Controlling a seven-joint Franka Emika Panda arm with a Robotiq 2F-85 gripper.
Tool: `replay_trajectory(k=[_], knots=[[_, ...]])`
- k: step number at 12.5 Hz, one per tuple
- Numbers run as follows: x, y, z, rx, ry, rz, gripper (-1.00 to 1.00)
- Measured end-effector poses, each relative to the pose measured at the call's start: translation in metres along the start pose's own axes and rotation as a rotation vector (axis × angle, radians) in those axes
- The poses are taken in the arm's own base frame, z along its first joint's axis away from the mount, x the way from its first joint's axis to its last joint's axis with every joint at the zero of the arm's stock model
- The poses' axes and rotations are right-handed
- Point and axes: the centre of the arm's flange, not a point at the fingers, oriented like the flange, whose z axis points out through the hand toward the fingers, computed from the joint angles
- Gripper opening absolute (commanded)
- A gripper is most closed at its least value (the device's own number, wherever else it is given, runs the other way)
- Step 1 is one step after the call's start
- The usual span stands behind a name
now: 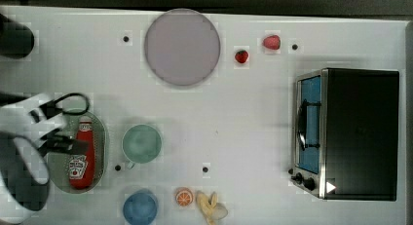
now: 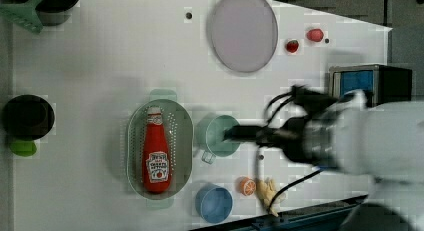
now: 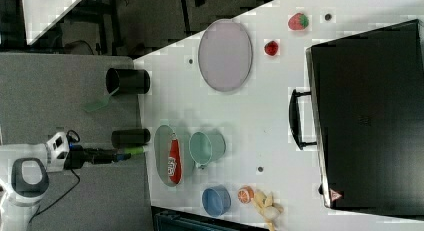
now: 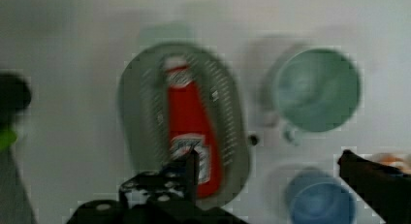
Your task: Pick ketchup from strainer and place it on the table
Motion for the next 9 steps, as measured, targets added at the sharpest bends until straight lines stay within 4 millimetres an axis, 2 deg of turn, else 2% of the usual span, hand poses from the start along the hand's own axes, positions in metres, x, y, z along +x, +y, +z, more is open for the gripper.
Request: replay_trajectory(k=[2,4,6,9], knots=[[-0.023,-0.025,0.021,0.003,-0.005,-0.069,1.00],[-0.039,-0.042,0.043,0.006,0.013,-0.129,1.00],[-0.043,-0.048,0.070,-0.005,0.072,-0.191,1.00],[-0.032,-0.049,0.121,0.024,0.077,-0.216,1.00]])
